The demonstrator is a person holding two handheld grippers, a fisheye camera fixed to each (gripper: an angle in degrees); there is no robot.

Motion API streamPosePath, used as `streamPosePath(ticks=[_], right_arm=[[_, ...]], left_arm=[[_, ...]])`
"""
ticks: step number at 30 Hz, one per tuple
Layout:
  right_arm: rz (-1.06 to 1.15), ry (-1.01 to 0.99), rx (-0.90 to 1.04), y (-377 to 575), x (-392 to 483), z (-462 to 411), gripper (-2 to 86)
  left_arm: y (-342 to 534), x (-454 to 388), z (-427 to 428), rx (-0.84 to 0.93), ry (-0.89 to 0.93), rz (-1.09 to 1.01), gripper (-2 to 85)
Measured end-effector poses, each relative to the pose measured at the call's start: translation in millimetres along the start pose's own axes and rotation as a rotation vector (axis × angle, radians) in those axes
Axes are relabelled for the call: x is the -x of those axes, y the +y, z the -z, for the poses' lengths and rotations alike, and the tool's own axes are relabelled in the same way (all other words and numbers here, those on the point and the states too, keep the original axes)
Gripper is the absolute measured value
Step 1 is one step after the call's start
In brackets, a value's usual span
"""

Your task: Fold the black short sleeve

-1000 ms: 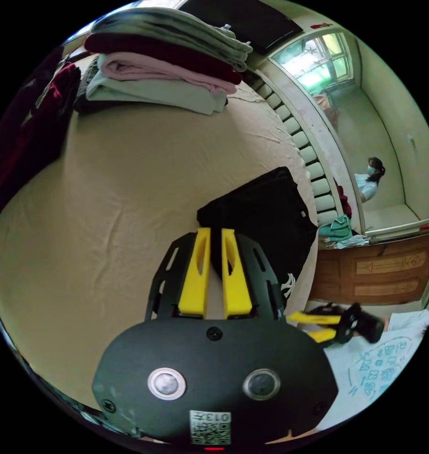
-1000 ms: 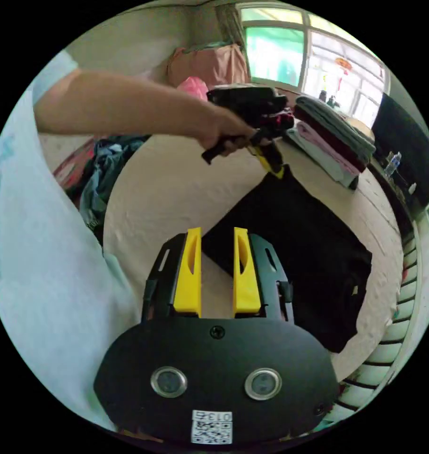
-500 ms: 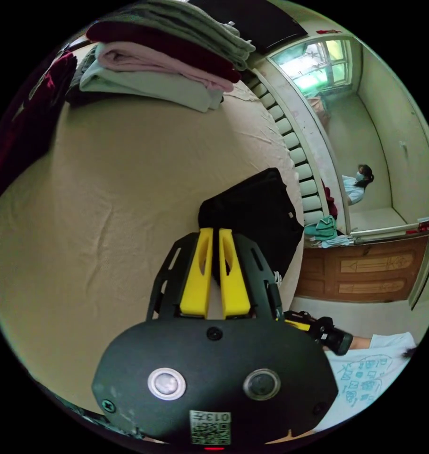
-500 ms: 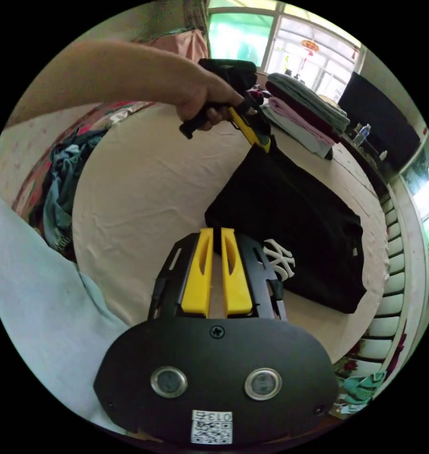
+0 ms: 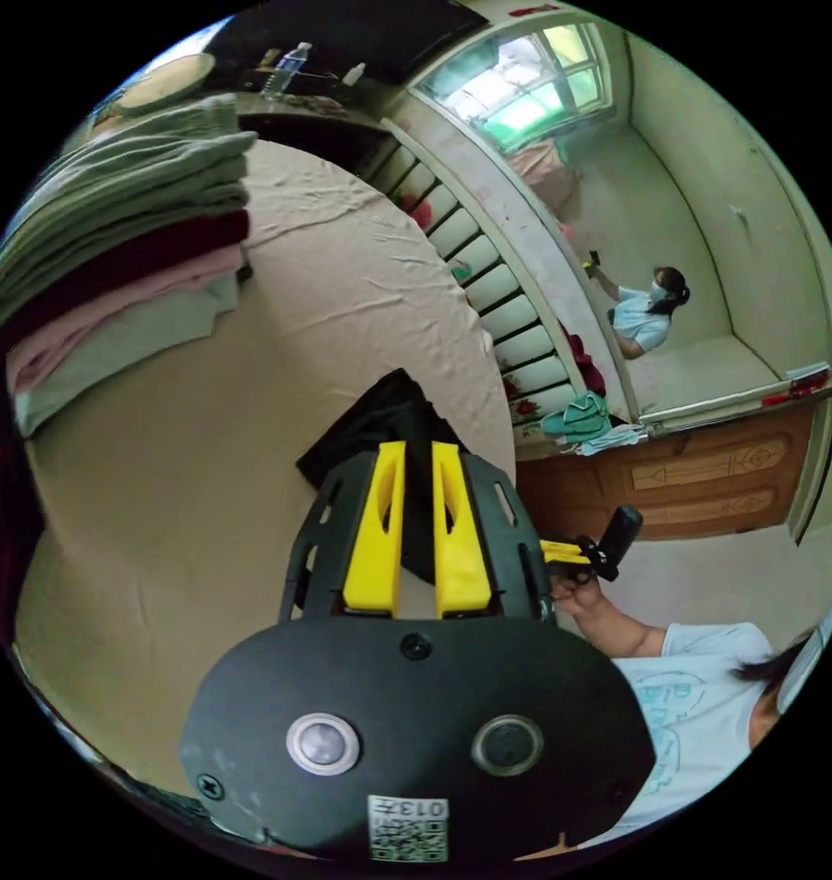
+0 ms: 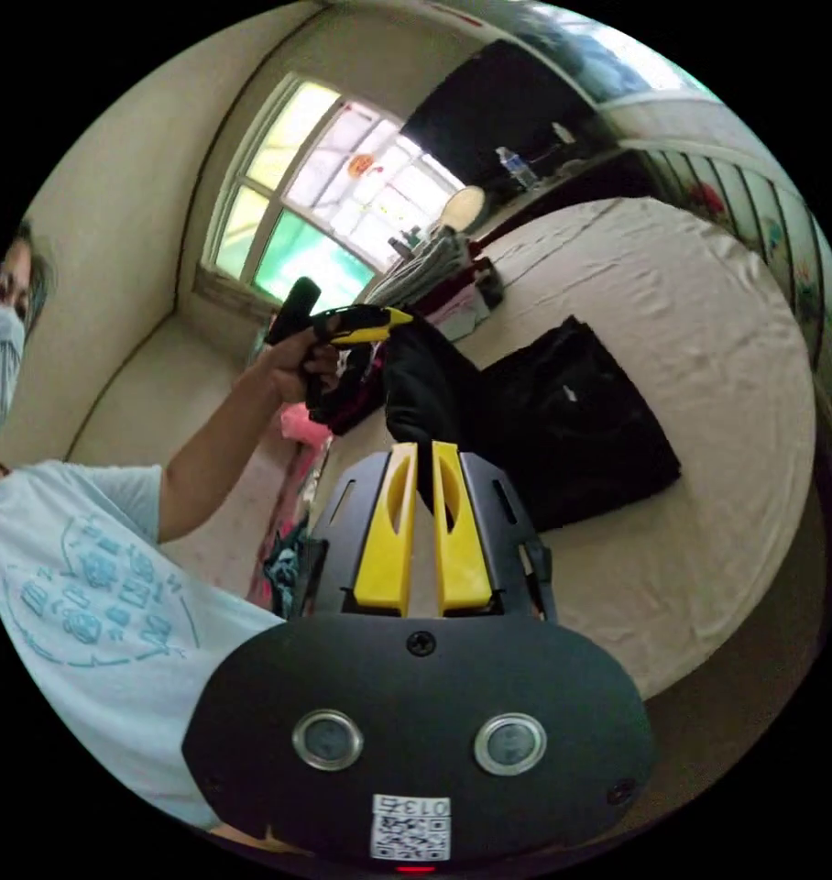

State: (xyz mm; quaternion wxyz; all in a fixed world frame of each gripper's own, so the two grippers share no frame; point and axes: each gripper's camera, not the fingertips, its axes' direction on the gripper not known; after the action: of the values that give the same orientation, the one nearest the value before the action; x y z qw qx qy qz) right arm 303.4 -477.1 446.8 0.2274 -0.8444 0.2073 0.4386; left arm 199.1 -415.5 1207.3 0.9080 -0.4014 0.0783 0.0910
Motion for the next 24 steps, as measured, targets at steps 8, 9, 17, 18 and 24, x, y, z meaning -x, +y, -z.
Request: streamPosePath(ticks=[8,9,17,18,24], right_arm=[[-0.304,0.018,-0.108,12,-148,42,2.2],[-0.331,0.028,-0.104,15,-162,44,2.2],[-0.388,0.016,-0.192,31,-200,67,2.3],[-0.366,0.023,-0.221,33,-200,74,2.3],[-0.435,0.087,-0.178,35,-222,74,2.3]], left_arm=[[-130,-75,-116,0.201,-0.214,-0.088,2.5],[-135,-77,-122,0.207,-0.217,-0.084,1.9],[-156,-105,-122,0.053,-0.124,-0.156,1.8],[-154,-107,-115,0.023,-0.136,-0.164,2.1],[-134,-110,-103,0.027,-0.306,-0.215,7.4]])
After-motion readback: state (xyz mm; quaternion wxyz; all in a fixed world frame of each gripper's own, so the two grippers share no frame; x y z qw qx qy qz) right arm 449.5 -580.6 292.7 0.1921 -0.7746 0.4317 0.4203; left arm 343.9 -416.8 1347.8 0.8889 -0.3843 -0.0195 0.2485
